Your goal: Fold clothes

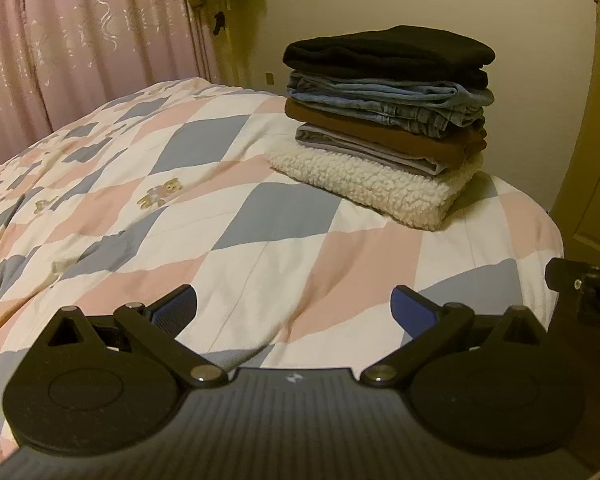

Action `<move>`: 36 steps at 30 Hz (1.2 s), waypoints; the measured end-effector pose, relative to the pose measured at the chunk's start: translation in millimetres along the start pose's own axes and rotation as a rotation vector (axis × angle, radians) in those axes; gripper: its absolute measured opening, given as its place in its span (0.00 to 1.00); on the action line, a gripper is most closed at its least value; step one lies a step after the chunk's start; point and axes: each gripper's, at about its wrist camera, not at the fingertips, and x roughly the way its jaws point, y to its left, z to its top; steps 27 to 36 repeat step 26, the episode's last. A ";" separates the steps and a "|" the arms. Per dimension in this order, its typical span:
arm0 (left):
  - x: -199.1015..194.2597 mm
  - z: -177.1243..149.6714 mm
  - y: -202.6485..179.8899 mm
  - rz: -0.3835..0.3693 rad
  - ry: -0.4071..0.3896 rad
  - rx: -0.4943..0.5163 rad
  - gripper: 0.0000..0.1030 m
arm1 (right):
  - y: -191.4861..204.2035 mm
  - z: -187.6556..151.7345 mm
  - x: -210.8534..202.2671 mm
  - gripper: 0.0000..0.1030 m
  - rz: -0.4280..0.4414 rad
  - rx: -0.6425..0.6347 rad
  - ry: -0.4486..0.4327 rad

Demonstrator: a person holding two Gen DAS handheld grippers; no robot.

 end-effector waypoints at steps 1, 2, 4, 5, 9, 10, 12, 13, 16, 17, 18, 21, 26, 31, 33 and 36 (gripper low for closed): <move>2.6 1.2 -0.7 -0.003 0.000 0.002 0.99 | -0.4 0.2 1.6 1.00 -0.002 -0.001 0.001; 5.2 2.4 -1.2 -0.007 -0.001 0.004 0.99 | -0.8 0.4 3.2 1.00 -0.004 -0.001 0.001; 10.1 4.7 -2.4 -0.012 -0.001 0.005 0.99 | -1.1 0.6 6.6 1.00 -0.007 -0.003 0.004; 12.2 5.7 -2.9 -0.014 -0.001 0.006 0.99 | -1.3 0.9 8.2 1.00 -0.009 -0.003 0.005; 20.5 8.5 -5.4 -0.019 -0.004 0.012 0.99 | -1.7 1.8 12.7 1.00 -0.014 -0.005 0.005; 22.5 9.2 -5.8 -0.019 -0.004 0.013 0.99 | -1.8 2.2 13.7 1.00 -0.015 -0.006 0.004; 26.4 10.5 -6.7 -0.021 -0.003 0.014 0.99 | -1.3 3.0 15.5 1.00 -0.018 -0.009 0.003; 28.2 11.3 -7.3 -0.021 -0.002 0.013 0.99 | -1.1 3.3 16.0 1.00 -0.019 -0.009 0.002; 33.2 13.7 -8.8 -0.022 -0.002 0.013 0.99 | -0.6 4.7 17.6 1.00 -0.021 -0.012 -0.001; 34.7 14.5 -9.4 -0.023 -0.002 0.014 0.99 | -0.6 5.3 18.1 1.00 -0.021 -0.013 -0.002; 35.9 15.5 -10.0 -0.023 -0.003 0.016 0.99 | -0.5 5.9 18.6 1.00 -0.021 -0.013 -0.003; 38.8 18.0 -11.8 -0.022 -0.002 0.022 0.99 | -0.8 7.7 18.9 1.00 -0.021 -0.012 -0.007; 37.0 19.9 -14.7 -0.032 -0.020 0.031 0.99 | -3.2 10.1 14.8 1.00 -0.020 -0.007 -0.021; 37.0 19.9 -14.7 -0.032 -0.020 0.031 0.99 | -3.2 10.1 14.8 1.00 -0.020 -0.007 -0.021; 37.0 19.9 -14.7 -0.032 -0.020 0.031 0.99 | -3.2 10.1 14.8 1.00 -0.020 -0.007 -0.021; 37.0 19.9 -14.7 -0.032 -0.020 0.031 0.99 | -3.2 10.1 14.8 1.00 -0.020 -0.007 -0.021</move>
